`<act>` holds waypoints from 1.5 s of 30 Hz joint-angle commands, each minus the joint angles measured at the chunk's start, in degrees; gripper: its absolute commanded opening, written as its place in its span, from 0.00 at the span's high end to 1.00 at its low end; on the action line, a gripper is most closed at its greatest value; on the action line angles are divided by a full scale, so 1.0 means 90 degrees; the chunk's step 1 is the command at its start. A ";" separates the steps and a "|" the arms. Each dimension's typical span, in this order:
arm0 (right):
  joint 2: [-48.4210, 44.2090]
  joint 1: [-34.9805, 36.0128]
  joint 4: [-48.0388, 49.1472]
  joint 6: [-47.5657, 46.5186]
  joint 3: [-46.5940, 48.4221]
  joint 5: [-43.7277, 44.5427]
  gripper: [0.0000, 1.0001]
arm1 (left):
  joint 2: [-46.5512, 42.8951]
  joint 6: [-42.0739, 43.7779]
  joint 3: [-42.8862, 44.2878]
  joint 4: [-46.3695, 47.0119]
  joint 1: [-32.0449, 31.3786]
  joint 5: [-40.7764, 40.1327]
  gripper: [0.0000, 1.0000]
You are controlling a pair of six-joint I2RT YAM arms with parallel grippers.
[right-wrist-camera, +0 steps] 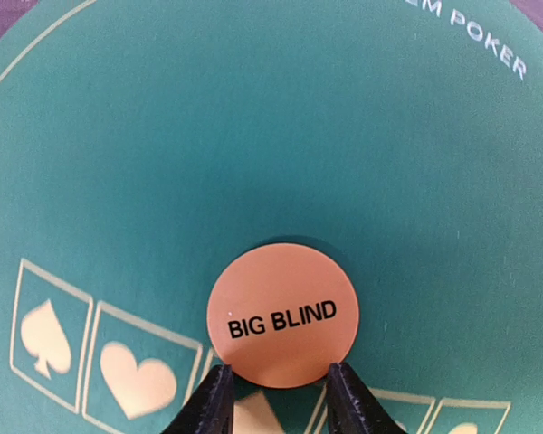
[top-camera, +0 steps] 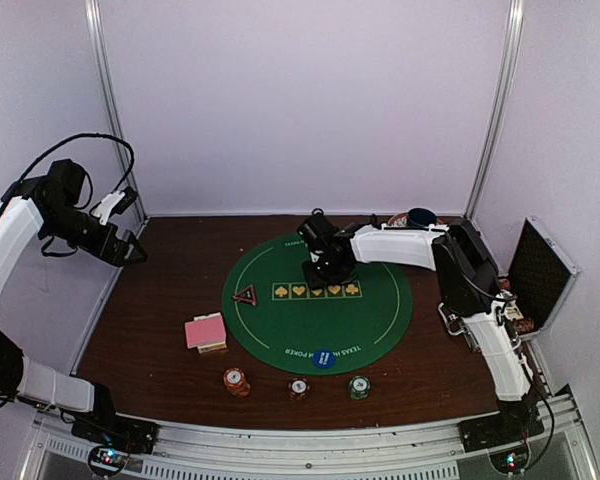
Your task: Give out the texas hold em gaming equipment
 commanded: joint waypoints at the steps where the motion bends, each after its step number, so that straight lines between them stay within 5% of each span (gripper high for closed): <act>1: 0.0519 -0.0217 -0.0451 -0.0109 0.0726 0.0056 0.62 | -0.0073 0.0040 0.0161 0.0013 0.0020 0.0030 0.02; 19: 0.2151 -0.0728 -0.1279 -0.0247 0.3543 -0.0212 0.63 | -0.0034 0.0070 0.0162 0.0015 0.0021 0.0120 0.03; 30: 0.1996 -0.0818 -0.0940 -0.0620 0.3609 -0.0964 0.54 | -0.0005 0.0078 0.0143 -0.0012 0.0021 0.0077 0.02; 35: 0.1043 -0.0581 -0.0785 -0.0959 0.2634 -0.0963 0.36 | -0.0017 0.0058 0.0152 -0.0024 0.0021 0.0088 0.02; 39: -0.0134 -0.0217 -0.0434 -0.0960 0.0872 -0.0834 0.26 | -0.0068 0.0060 0.0136 -0.0029 0.0021 0.0083 0.02; 45: -0.1788 0.0577 0.0116 -0.0828 -0.1767 -0.0867 0.22 | -0.0107 0.0050 0.0094 -0.0024 0.0021 0.0133 0.02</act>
